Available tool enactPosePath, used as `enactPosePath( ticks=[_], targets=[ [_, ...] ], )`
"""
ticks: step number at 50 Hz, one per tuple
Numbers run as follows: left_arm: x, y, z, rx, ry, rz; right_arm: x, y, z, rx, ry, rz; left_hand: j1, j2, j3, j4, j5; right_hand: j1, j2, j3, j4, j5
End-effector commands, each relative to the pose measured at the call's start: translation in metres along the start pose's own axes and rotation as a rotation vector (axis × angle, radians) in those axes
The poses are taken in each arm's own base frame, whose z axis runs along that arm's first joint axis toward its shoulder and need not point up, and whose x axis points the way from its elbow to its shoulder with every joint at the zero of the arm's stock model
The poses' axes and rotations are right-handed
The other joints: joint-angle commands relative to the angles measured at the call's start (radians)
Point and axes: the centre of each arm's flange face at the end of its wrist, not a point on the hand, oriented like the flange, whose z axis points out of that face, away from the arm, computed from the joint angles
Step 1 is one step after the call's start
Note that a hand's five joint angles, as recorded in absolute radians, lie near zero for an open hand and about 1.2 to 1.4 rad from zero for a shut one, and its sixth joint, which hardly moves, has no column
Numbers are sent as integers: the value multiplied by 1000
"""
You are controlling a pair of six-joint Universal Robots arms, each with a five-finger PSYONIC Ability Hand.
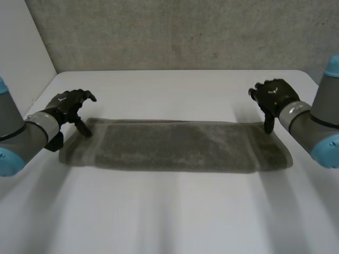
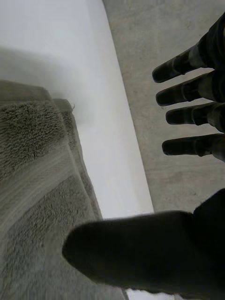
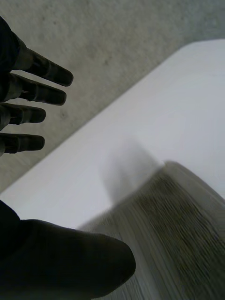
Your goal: Fold the towel.
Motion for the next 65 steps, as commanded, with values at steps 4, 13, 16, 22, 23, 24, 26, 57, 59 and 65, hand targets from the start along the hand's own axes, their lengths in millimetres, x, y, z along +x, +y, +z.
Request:
enactPosePath(
  ticks=[4,13,16,22,23,24,26,57,59,65],
  targets=[
    [12,6,-27,101,9,33,-15,42,-32,-150,-66,26,-43,-31,-40,-42,-7,-3,-11,-16,-29,-8],
    [16,13,-29,155,17,53,-23,69,-25,-198,-121,16,-34,-22,-31,-33,2,113,104,100,86,108],
    [17,14,-29,153,19,53,-23,77,-23,-215,-124,17,164,176,168,165,200,119,110,106,92,113],
    [17,14,-28,152,23,51,-24,82,-16,-193,-108,11,875,887,878,876,911,297,288,284,271,292],
    [17,15,-28,149,23,50,-24,83,-14,-188,-102,9,946,958,949,946,982,362,353,349,335,356],
    [17,15,-28,149,23,50,-24,83,-14,-188,-102,9,947,959,950,947,983,362,354,349,336,357],
    [16,17,-28,144,22,49,-21,84,-11,-181,-89,5,964,976,967,965,1000,613,605,600,587,608],
    [26,18,-30,141,41,53,95,5,-9,-79,262,-259,-16,-4,-13,-16,20,1169,1160,1156,1142,1163],
    [26,18,-30,140,43,54,74,-21,-10,-15,240,-280,-16,-4,-13,-16,20,1169,1160,1156,1142,1163],
    [31,21,-32,131,53,56,-39,-99,-29,198,99,-347,-25,-13,-22,-25,11,1169,1160,1156,1142,1163]
  ],
)
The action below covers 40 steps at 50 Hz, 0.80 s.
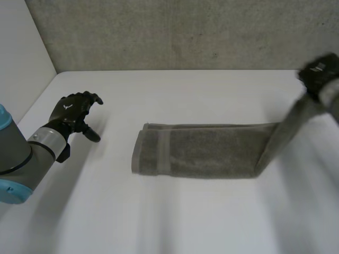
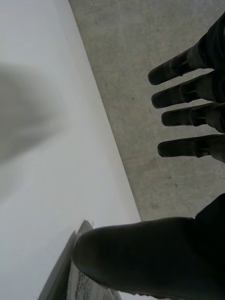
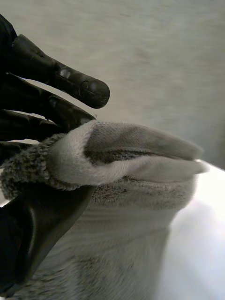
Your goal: Fold the towel.
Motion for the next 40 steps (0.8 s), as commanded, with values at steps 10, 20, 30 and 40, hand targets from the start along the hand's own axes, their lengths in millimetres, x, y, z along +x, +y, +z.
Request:
enactPosePath(
  ticks=[10,20,30,40],
  targets=[
    [4,4,-3,-13,9,2,-227,-154,-129,420,-417,-136,-96,-75,-86,-86,-41,-1125,-1126,-1147,-1153,-1148],
    [26,4,-6,-11,72,8,-194,-112,-103,227,-356,-69,-90,-69,-80,-80,-35,-1125,-1126,-1147,-1153,-1148],
    [74,-1,-12,15,201,32,-144,-54,-95,73,-349,201,-26,-4,-16,-15,29,-1125,-1126,-1147,-1153,-1148],
    [132,13,-9,16,455,83,-144,4,-102,-52,-414,299,350,372,360,361,405,-1125,-1126,-1147,-1153,-1148]
  ],
)
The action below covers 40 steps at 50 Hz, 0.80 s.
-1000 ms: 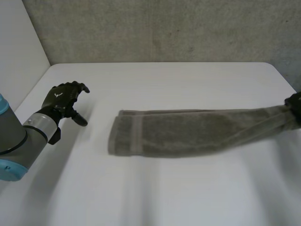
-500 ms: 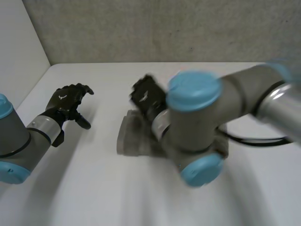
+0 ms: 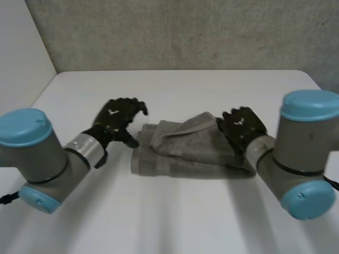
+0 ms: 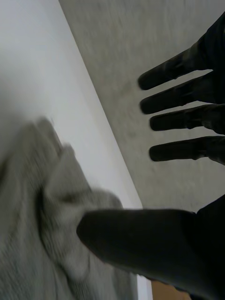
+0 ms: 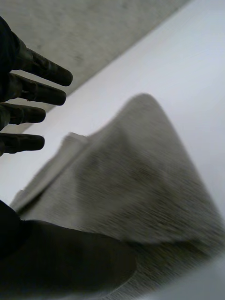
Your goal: Fold the towel.
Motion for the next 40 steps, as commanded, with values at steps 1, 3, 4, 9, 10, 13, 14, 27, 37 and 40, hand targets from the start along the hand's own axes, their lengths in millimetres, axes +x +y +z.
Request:
enactPosePath(
  ticks=[1,3,4,9,10,13,14,27,37,40],
  targets=[
    [36,12,19,-1,173,67,0,35,-10,-71,-37,56,190,188,196,197,189,-52,-60,-65,-75,-58],
    [41,16,24,-6,187,90,-1,39,-12,-75,-36,58,187,186,193,195,186,-52,-60,-65,-75,-58],
    [45,20,28,-13,202,113,-2,41,-14,-73,-33,59,184,183,190,192,183,-52,-60,-65,-75,-58],
    [56,33,36,-68,238,167,-3,47,-16,-74,-26,61,184,183,190,192,183,-52,-60,-65,-75,-58],
    [57,36,38,-88,244,184,-4,48,-16,-74,-26,61,181,180,187,189,180,-52,-60,-65,-75,-58],
    [57,39,40,-108,246,197,-4,48,-16,-74,-26,61,181,180,187,189,180,-52,-60,-65,-75,-58],
    [56,42,42,-128,242,207,-4,48,-16,-74,-26,59,181,180,187,189,180,-52,-60,-65,-75,-58],
    [45,50,47,-185,134,247,-3,48,-16,-70,-24,52,190,188,196,197,189,-52,-60,-65,-75,-58],
    [45,51,48,-180,137,287,-4,49,-16,-72,-26,51,416,414,422,424,415,-52,-60,-65,-75,-58],
    [45,54,49,-185,140,302,-5,49,-17,-73,-27,50,457,456,463,465,456,-52,-60,-65,-75,-58]
  ],
)
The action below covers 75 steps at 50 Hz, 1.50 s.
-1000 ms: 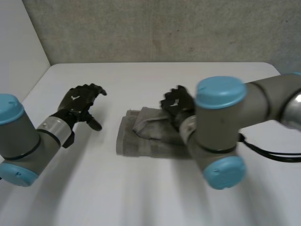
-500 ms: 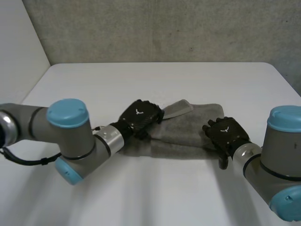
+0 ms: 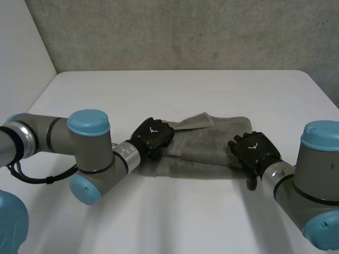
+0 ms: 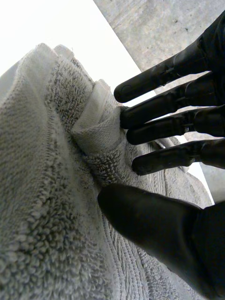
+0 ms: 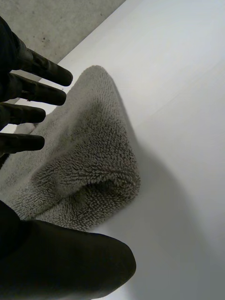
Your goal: Fold the towel.
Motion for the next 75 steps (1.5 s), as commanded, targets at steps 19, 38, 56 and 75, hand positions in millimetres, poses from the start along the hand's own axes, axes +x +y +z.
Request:
enactPosePath(
  ticks=[19,38,56,75],
  targets=[
    [-4,-14,-2,10,-71,146,0,3,0,-5,3,-2,491,484,498,485,490,-52,-60,-65,-75,-58],
    [8,-21,-77,14,-96,140,-1,-1,-5,16,-7,-2,491,484,498,485,490,-52,-60,-65,-75,-58],
    [-4,-25,-13,181,-133,204,-8,-1,-8,21,-35,-8,-222,-229,-215,-228,-223,-52,-60,-65,-75,-58],
    [10,7,7,5,10,149,-4,1,-4,22,-23,-26,-122,-129,-115,-128,-123,-52,-60,-65,-75,-58]
  ],
)
